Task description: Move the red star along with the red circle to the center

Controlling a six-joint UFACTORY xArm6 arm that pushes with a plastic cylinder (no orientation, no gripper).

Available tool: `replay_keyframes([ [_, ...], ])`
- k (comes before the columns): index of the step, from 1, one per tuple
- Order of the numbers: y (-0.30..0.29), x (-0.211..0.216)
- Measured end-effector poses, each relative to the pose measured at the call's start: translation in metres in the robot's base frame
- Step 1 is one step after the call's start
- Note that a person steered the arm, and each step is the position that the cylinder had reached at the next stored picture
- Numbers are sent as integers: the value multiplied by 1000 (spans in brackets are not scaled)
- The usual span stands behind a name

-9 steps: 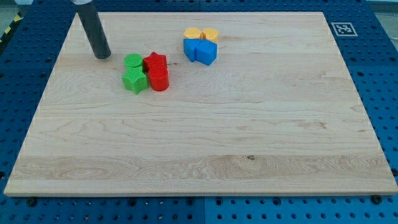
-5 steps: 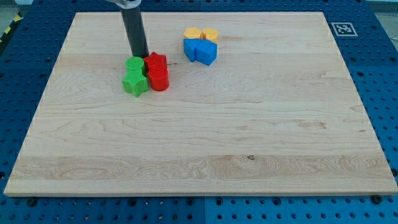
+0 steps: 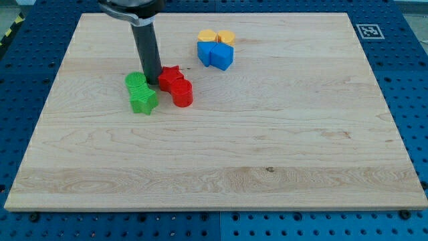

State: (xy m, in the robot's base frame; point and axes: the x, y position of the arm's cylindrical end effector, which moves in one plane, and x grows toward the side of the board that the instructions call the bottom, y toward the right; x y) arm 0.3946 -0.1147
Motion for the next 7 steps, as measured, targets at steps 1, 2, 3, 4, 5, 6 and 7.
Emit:
replay_keyframes([
  [1, 0, 1],
  [2, 11, 6],
  [3, 30, 10],
  [4, 44, 11],
  [5, 57, 11],
  [6, 79, 11],
  [7, 83, 11],
])
